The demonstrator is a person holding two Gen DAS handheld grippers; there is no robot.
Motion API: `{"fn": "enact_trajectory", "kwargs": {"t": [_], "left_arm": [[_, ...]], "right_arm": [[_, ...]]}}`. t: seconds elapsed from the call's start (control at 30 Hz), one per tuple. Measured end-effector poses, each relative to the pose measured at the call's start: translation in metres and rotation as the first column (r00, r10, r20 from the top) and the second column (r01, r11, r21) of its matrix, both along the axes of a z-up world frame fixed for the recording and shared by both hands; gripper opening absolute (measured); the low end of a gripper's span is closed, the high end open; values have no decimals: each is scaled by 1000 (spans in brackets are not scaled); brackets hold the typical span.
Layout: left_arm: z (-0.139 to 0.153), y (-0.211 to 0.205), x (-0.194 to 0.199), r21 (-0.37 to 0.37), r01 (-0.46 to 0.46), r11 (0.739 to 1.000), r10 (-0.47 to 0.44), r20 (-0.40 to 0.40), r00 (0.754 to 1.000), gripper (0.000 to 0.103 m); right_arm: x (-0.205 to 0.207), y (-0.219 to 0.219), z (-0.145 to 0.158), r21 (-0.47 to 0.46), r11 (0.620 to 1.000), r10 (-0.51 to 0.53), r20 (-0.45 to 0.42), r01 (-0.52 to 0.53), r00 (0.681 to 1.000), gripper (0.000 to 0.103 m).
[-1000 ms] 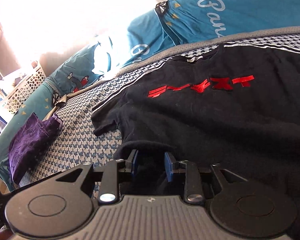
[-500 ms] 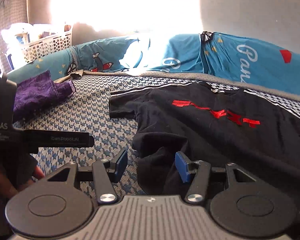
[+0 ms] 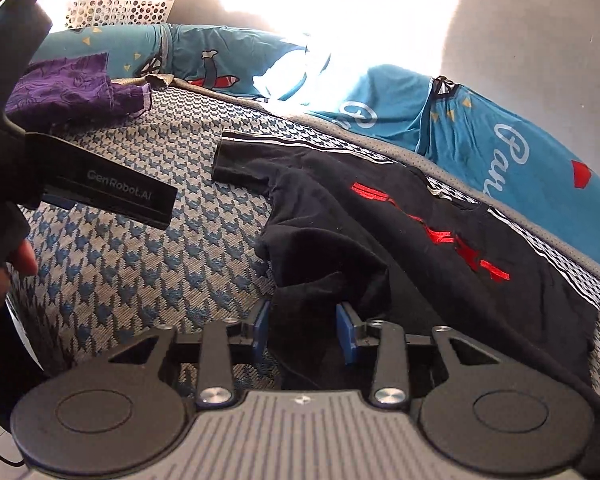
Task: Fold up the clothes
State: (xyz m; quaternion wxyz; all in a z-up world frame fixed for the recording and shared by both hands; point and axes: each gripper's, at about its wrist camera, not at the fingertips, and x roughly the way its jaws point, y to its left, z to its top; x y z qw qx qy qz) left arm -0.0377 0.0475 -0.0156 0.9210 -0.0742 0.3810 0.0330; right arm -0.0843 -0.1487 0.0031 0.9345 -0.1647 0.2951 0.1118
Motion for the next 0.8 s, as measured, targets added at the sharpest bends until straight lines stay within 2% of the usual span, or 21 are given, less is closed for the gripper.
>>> {"fn": "enact_trajectory", "kwargs": {"t": [0.03, 0.13, 0.23, 0.37, 0.47, 0.63, 0.8], "left_arm": [[0, 0, 0, 0, 2, 1000, -2, -1, 1000, 103], [0, 0, 0, -8, 8, 1000, -8, -1, 1000, 103], [1, 0, -1, -9, 11, 1000, -11, 0, 1000, 103], [2, 0, -1, -16, 12, 1000, -12, 2, 1000, 103], [3, 1, -2, -17, 7, 1000, -7, 6, 1000, 103], [5, 4, -5, -12, -3, 1000, 3, 16, 1000, 103], [5, 9, -8, -29, -12, 1000, 12, 10, 1000, 103]], "right_arm": [[1, -2, 0, 1, 1000, -14, 2, 14, 1000, 16], [1, -13, 9, 63, 997, -47, 18, 46, 999, 8], [-2, -28, 26, 189, 980, -68, 13, 64, 998, 7], [-10, -48, 53, 406, 911, -73, -8, 70, 997, 7], [-19, -57, 70, 506, 862, -43, -4, 39, 999, 7], [-32, -59, 96, 582, 812, 14, 33, -31, 999, 7], [-42, -49, 114, 606, 788, 78, 71, -105, 994, 7]]}}
